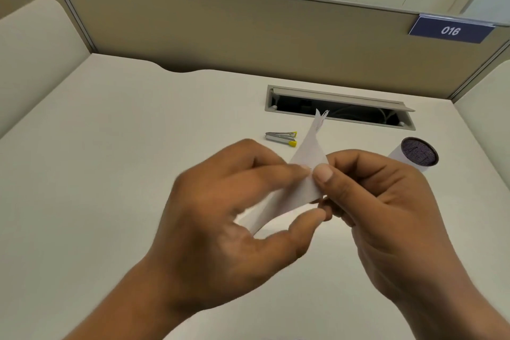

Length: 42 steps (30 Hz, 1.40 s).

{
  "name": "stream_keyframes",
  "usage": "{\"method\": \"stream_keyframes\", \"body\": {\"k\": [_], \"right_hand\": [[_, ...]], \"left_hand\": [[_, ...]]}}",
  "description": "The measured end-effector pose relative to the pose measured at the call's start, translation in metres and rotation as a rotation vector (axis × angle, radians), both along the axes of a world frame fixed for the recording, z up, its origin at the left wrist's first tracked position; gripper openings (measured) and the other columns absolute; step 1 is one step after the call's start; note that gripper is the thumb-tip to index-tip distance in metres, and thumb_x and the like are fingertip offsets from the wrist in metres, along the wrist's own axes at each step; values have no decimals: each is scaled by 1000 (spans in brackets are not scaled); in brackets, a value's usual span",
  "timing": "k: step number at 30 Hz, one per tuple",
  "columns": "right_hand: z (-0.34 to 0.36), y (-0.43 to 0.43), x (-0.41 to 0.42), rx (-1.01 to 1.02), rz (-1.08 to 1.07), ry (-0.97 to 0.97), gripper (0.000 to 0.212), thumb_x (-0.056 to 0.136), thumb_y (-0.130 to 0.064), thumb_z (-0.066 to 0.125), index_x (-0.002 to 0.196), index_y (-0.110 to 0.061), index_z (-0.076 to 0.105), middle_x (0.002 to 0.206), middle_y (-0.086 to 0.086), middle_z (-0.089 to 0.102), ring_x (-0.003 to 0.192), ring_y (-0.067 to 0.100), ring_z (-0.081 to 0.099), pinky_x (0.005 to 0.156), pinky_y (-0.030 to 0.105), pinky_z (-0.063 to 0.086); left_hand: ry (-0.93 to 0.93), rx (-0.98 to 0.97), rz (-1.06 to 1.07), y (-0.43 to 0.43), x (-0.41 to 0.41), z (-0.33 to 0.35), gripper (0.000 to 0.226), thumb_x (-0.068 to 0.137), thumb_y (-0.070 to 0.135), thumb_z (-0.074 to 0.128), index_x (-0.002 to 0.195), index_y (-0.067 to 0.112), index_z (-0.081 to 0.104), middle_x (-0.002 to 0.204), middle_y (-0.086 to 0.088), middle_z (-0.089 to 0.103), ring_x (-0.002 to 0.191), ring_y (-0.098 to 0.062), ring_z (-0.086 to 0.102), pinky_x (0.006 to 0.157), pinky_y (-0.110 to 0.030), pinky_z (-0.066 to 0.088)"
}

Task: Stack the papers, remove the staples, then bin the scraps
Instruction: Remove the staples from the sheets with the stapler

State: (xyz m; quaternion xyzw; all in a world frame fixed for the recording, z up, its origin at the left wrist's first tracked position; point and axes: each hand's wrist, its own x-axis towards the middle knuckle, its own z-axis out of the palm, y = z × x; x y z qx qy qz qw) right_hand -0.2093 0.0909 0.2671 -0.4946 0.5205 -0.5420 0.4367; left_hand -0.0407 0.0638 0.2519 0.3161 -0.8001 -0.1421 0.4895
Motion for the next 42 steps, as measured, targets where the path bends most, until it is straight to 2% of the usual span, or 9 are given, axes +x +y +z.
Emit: {"method": "stream_keyframes", "body": {"k": [4,7,12,17,22,26,30,36,42], "right_hand": [[0,-3,-3,-17,37,0,8,71,-26,69,69,-20,73,58,1,68,51,11,58,52,17,46],[0,-3,-3,-9,31,-65,11,72,-10,67,69,-19,74,61,2,70,54,14,64,55,20,50],[-4,0,5,91,75,-124,14,67,-9,83,79,-15,79,75,9,77,70,22,73,66,23,56],[-5,2,5,128,41,-171,22,65,-22,73,80,-7,78,77,15,76,73,27,73,68,27,57],[1,-1,-2,114,52,-162,23,65,-31,71,77,-13,78,70,16,67,63,26,56,64,31,50],[10,0,-3,108,98,-110,25,67,-35,68,78,-15,78,79,25,69,73,37,57,76,48,52],[14,2,-5,117,120,-80,29,67,-35,67,80,-12,77,79,25,69,72,41,57,75,51,54],[17,5,-5,152,163,-206,25,70,-25,67,77,-3,75,74,26,63,74,35,48,76,50,38],[20,6,-5,158,178,-223,26,69,-24,66,78,-2,76,76,28,63,75,36,50,74,47,42]], "left_hand": [[153,272,-47,-8,-1,7,12,85,13,73,96,14,76,89,4,73,83,-11,70,65,-20,57],[157,360,-66,-12,-5,8,14,85,13,71,97,17,77,91,8,73,87,-11,71,66,-20,57],[166,330,-9,-6,-13,2,15,87,13,68,99,16,77,91,6,71,88,-9,69,72,-16,57],[109,316,-29,-3,-10,4,16,89,18,66,100,16,77,91,8,71,87,-9,69,71,-15,57],[24,238,-70,-10,0,12,11,86,12,69,93,14,78,84,4,71,79,-9,69,67,-16,57],[-4,219,-76,-11,-1,17,12,89,25,70,93,15,76,87,11,69,83,-6,68,68,-14,57],[-105,301,-139,-20,-1,20,25,89,56,52,102,40,67,98,33,57,93,5,66,78,-5,52],[-271,-30,35,3,0,30,23,96,27,57,93,15,77,83,2,70,75,-10,61,74,-18,51],[-310,-138,83,2,-9,32,15,92,20,63,82,10,65,79,8,42,68,-4,37,65,-6,33]]}}
